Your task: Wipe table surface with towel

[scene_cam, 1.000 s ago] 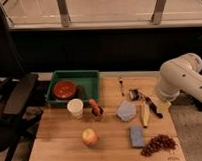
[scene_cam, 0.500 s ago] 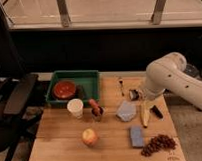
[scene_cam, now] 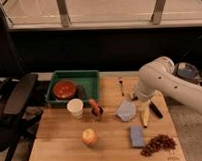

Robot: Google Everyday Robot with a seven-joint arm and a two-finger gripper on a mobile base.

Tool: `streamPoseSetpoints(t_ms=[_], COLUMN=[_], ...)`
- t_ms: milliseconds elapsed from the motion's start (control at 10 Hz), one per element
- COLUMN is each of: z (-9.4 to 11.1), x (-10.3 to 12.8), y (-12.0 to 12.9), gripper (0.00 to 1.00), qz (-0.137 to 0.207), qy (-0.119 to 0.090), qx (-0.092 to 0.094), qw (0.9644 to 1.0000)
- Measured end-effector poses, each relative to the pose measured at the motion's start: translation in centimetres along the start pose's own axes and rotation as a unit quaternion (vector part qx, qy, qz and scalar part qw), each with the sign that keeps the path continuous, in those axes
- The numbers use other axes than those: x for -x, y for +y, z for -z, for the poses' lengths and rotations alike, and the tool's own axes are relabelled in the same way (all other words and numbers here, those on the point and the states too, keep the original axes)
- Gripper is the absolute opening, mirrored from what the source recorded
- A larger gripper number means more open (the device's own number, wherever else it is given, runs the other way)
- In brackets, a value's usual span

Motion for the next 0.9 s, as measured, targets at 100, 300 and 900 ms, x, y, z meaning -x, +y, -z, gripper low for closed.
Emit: streamPoseSetpoints(t_ms=[100,300,900], z=[0.0,-1.3,-11.1], x=[0.0,0.7,2.4], y=[0.1,0.4,1.7], gripper=[0.65,0.65,0.65], qz=[0.0,0.001,-0.016], qy=[0.0,-0.005,-0.063], qx=[0.001,0.008,0.025], qw=[1.0,1.0,0.9976])
